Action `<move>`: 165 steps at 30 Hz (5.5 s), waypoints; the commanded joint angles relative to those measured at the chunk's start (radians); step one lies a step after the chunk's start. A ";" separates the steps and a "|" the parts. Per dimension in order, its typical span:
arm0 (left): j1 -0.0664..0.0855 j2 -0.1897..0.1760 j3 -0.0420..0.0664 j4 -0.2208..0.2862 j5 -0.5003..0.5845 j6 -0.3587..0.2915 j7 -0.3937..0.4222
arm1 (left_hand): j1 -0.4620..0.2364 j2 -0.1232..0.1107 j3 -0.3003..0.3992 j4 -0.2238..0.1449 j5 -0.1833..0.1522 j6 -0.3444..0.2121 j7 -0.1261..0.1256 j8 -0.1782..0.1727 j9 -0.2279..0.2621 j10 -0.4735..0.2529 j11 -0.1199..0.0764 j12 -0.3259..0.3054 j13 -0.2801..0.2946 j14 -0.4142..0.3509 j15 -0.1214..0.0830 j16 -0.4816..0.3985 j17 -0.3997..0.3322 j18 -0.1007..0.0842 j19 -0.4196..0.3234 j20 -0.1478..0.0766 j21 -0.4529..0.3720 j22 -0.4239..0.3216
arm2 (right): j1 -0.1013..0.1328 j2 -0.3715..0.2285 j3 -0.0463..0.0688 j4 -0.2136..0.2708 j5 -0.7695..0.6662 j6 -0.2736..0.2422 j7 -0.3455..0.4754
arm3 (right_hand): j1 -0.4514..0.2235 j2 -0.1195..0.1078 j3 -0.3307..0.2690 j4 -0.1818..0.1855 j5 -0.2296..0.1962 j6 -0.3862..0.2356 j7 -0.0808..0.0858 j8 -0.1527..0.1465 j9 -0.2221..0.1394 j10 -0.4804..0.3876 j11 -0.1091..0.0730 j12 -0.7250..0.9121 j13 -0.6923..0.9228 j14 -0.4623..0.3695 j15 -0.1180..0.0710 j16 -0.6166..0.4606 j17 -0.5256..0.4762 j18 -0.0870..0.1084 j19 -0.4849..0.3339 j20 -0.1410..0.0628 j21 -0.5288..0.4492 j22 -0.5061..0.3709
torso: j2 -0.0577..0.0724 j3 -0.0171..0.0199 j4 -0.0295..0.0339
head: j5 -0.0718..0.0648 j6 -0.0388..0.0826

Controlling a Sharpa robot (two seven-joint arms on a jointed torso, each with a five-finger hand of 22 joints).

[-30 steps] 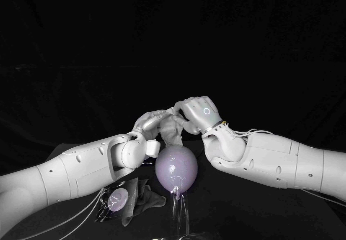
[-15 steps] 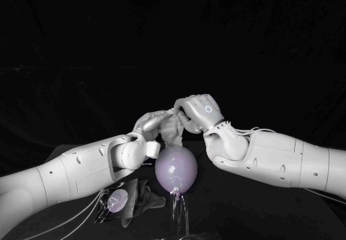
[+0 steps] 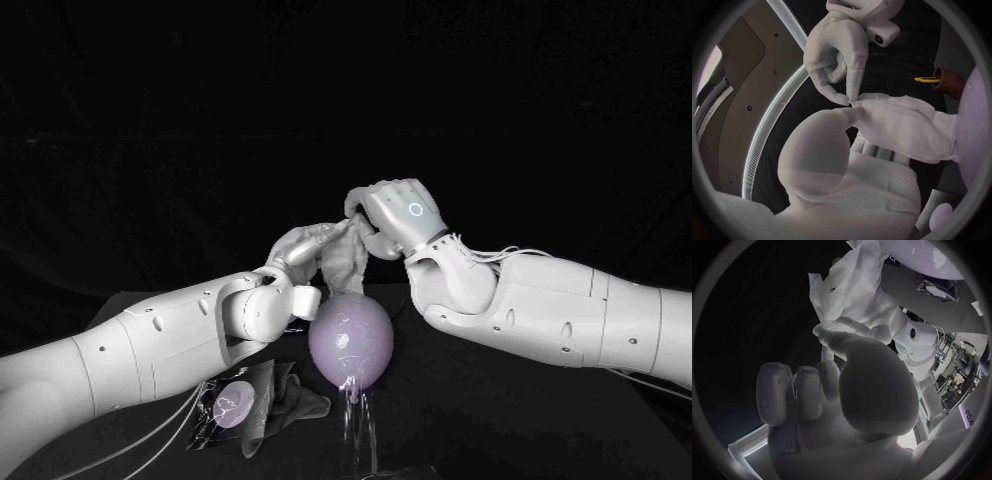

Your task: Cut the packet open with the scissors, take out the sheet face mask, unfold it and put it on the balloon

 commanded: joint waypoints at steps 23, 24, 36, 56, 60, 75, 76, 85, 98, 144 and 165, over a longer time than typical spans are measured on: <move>0.001 0.005 0.001 0.016 -0.182 0.035 -0.002 | 0.013 0.009 0.012 -0.003 0.003 0.011 0.016 -0.016 -0.007 -0.010 0.009 -0.010 -0.003 -0.009 0.008 -0.009 -0.002 0.007 -0.012 0.004 -0.010 -0.002 | 0.088 0.079 -0.002 -0.114 0.028 0.185 0.328 | -0.029 0.001 0.003 -0.007 -0.013 -0.013 0.001 0.004 0.001 0.061 0.009 0.006 0.151 0.103 0.007 0.004 0.263 -0.004 0.034 0.003 -0.023 0.222 | 0.000 0.0006 0.0002 | 0.000 0.005; 0.001 0.005 0.001 0.016 -0.187 0.037 -0.002 | 0.016 0.010 0.013 -0.005 0.003 0.008 0.019 -0.019 -0.008 -0.016 0.011 -0.010 -0.003 -0.009 0.009 -0.010 -0.002 0.007 -0.013 0.004 -0.010 -0.002 | 0.090 0.081 -0.002 -0.118 0.029 0.200 0.335 | -0.030 0.002 0.002 -0.007 -0.013 -0.013 0.001 0.004 0.001 0.061 0.009 0.006 0.150 0.103 0.007 0.004 0.263 -0.004 0.033 0.003 -0.026 0.222 | 0.000 0.0003 -0.0001 | -0.001 0.005; 0.001 0.003 0.001 0.031 -0.238 0.053 0.016 | 0.064 0.026 0.032 -0.048 0.003 -0.032 0.038 -0.070 -0.024 -0.043 0.022 -0.005 -0.001 0.005 0.012 -0.006 0.002 0.007 -0.019 0.001 -0.011 0.001 | 0.100 0.092 -0.003 -0.133 0.033 0.292 0.381 | -0.034 0.002 -0.001 -0.009 -0.013 -0.015 0.001 0.004 0.000 0.059 0.010 0.000 0.148 0.103 0.009 0.004 0.263 -0.002 0.029 0.004 -0.032 0.220 | 0.001 0.0006 -0.0002 | -0.001 0.004; 0.001 -0.012 0.001 0.036 -0.279 0.057 -0.001 | 0.082 -0.075 0.000 -0.174 0.003 -0.102 0.058 -0.188 -0.064 -0.083 0.039 -0.006 -0.002 0.008 0.020 -0.013 0.003 0.004 -0.037 0.001 0.008 0.009 | 0.103 0.062 -0.003 -0.101 0.031 0.239 0.360 | -0.034 0.006 -0.001 -0.012 -0.013 -0.014 0.001 0.005 0.000 0.060 0.010 0.005 0.151 0.103 0.010 0.004 0.263 -0.005 0.035 0.005 -0.021 0.223 | 0.000 0.0002 0.0001 | -0.003 0.005; 0.001 -0.016 0.001 0.034 -0.283 0.060 -0.003 | 0.046 -0.095 -0.020 -0.159 0.002 -0.098 0.065 -0.193 -0.064 -0.086 0.043 -0.004 -0.001 0.010 0.022 -0.012 0.004 0.004 -0.040 0.006 0.006 0.007 | 0.105 0.053 -0.002 -0.090 0.031 0.224 0.358 | -0.034 0.007 -0.001 -0.013 -0.013 -0.013 0.001 0.006 0.001 0.061 0.010 0.005 0.151 0.103 0.010 0.004 0.263 -0.006 0.036 0.005 -0.017 0.224 | 0.001 0.0000 -0.0001 | -0.004 0.006; 0.001 -0.025 0.001 0.031 -0.239 0.091 0.025 | -0.154 -0.100 -0.189 0.043 0.003 -0.044 0.053 -0.198 -0.058 -0.064 0.033 0.010 0.002 0.007 0.018 -0.015 0.010 0.005 -0.051 0.013 -0.012 -0.002 | 0.110 0.043 -0.002 -0.082 0.044 0.233 0.369 | -0.036 0.006 -0.003 -0.014 -0.013 -0.012 0.001 0.007 0.001 0.062 0.010 0.009 0.153 0.103 0.010 0.004 0.263 -0.006 0.036 0.005 -0.017 0.225 | 0.000 0.0005 0.0001 | -0.004 0.005; 0.001 -0.025 0.001 0.031 -0.237 0.093 0.026 | -0.153 -0.098 -0.191 0.046 0.003 -0.044 0.053 -0.199 -0.058 -0.064 0.034 0.010 0.002 0.007 0.018 -0.015 0.010 0.005 -0.051 0.013 -0.013 -0.002 | 0.110 0.043 -0.002 -0.082 0.045 0.233 0.370 | -0.036 0.006 -0.003 -0.014 -0.013 -0.012 0.001 0.007 0.001 0.062 0.010 0.009 0.153 0.103 0.010 0.004 0.263 -0.006 0.036 0.005 -0.017 0.225 | 0.000 0.0007 -0.0003 | -0.005 0.005; 0.001 -0.030 0.001 0.029 -0.226 0.112 0.032 | -0.235 0.004 -0.243 0.210 0.002 -0.046 0.059 -0.225 -0.061 -0.081 0.040 0.005 0.002 -0.001 0.022 -0.021 0.012 0.004 -0.055 0.014 -0.022 -0.002 | 0.111 0.041 -0.002 -0.082 0.048 0.235 0.375 | -0.037 0.005 -0.005 -0.015 -0.013 -0.012 0.001 0.007 0.001 0.061 0.010 0.006 0.152 0.103 0.010 0.004 0.263 -0.006 0.036 0.006 -0.018 0.224 | 0.000 0.0003 0.0002 | -0.003 0.007; 0.001 -0.037 0.001 0.026 -0.198 0.068 0.069 | -0.152 -0.036 -0.289 0.165 0.003 -0.131 0.034 -0.280 -0.073 -0.146 0.051 -0.007 -0.001 -0.019 0.031 -0.028 0.010 0.002 -0.062 0.015 -0.029 -0.002 | 0.111 0.037 -0.002 -0.076 0.050 0.240 0.378 | -0.038 0.005 -0.005 -0.016 -0.013 -0.012 0.001 0.007 0.001 0.062 0.010 0.007 0.152 0.103 0.010 0.004 0.263 -0.005 0.035 0.006 -0.019 0.224 | 0.001 0.0001 -0.0003 | -0.002 0.007; 0.001 -0.028 0.001 0.011 -0.391 -0.198 -0.006 | 0.134 -0.047 -0.351 0.039 0.003 -0.120 0.076 -0.279 -0.061 -0.177 0.060 0.040 0.003 -0.088 0.045 0.007 -0.010 -0.017 -0.150 0.015 -0.017 0.001 | 0.122 0.049 -0.002 -0.072 0.029 0.246 0.330 | -0.040 0.007 -0.007 -0.018 -0.013 -0.010 0.000 0.008 0.001 0.063 0.009 0.011 0.155 0.103 0.010 0.004 0.263 -0.008 0.041 0.006 -0.009 0.227 | 0.001 -0.0007 -0.0003 | 0.001 0.007; 0.001 -0.033 0.002 0.048 -0.365 -0.201 0.048 | 0.119 -0.082 -0.366 0.032 0.003 -0.152 0.076 -0.298 -0.070 -0.203 0.063 0.010 0.000 -0.063 0.042 0.005 -0.011 -0.021 -0.202 0.016 -0.032 -0.007 | 0.120 0.095 -0.007 -0.123 0.035 0.310 0.347 | -0.040 0.007 -0.007 -0.019 -0.013 -0.010 0.000 0.008 0.001 0.062 0.009 0.009 0.153 0.103 0.010 0.004 0.263 -0.006 0.037 0.006 -0.015 0.225 | 0.000 -0.0006 0.0007 | -0.003 0.004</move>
